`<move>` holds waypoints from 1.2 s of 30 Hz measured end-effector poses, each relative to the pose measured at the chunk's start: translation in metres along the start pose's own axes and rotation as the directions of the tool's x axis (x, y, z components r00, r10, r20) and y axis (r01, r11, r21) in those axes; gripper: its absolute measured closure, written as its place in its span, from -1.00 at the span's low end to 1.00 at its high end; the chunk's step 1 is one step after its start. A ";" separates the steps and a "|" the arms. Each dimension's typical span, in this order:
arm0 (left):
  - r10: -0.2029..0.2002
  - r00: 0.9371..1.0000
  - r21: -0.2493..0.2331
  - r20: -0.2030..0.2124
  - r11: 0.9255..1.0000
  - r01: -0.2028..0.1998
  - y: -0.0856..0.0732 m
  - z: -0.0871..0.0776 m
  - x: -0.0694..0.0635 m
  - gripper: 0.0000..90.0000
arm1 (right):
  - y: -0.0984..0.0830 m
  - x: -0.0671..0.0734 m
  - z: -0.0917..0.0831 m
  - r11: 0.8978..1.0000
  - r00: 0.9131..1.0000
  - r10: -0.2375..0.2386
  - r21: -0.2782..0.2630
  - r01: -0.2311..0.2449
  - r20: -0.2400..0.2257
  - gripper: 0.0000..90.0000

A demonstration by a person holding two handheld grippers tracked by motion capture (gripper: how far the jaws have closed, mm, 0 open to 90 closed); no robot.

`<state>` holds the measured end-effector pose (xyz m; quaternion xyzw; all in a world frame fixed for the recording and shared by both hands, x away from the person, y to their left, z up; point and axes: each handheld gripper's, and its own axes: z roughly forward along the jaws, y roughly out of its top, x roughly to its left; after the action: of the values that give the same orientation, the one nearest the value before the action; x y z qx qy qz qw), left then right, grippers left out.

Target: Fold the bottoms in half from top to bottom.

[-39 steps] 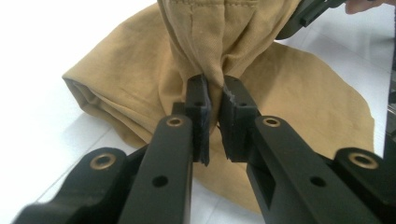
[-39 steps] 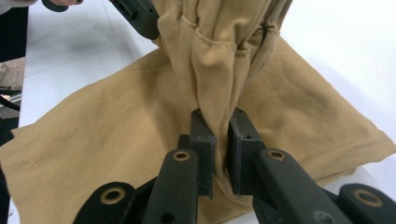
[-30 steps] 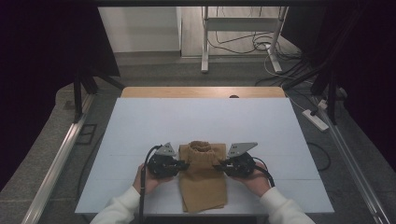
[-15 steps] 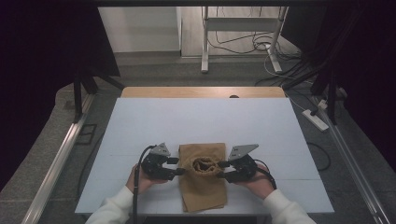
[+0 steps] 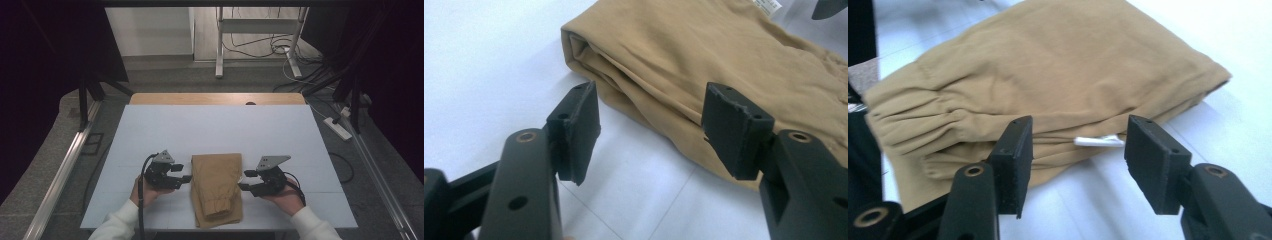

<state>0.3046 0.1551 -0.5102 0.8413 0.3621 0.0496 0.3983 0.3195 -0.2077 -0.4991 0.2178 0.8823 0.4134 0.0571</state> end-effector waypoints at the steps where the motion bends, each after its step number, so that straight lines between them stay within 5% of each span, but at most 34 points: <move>1: -0.003 1.000 -0.001 -0.001 1.000 0.003 0.001 0.000 0.000 -0.13 | 0.000 -0.001 0.001 1.000 1.000 0.002 0.005 -0.002 0.009 -0.05; 25: -0.048 0.998 -0.006 -0.027 0.999 0.048 0.025 0.015 0.016 -0.20 | 0.019 -0.032 0.023 0.996 0.991 0.093 -0.018 -0.091 0.095 -0.16; 36: -0.056 0.997 -0.003 -0.050 0.998 0.056 0.041 0.029 0.026 -0.26 | 0.033 -0.043 0.044 0.995 0.990 0.099 0.008 -0.100 0.102 -0.17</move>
<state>0.3571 0.1364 -0.5064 0.8291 0.3953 0.0598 0.3908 0.3813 -0.1765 -0.5059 0.2827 0.8689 0.3984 0.0797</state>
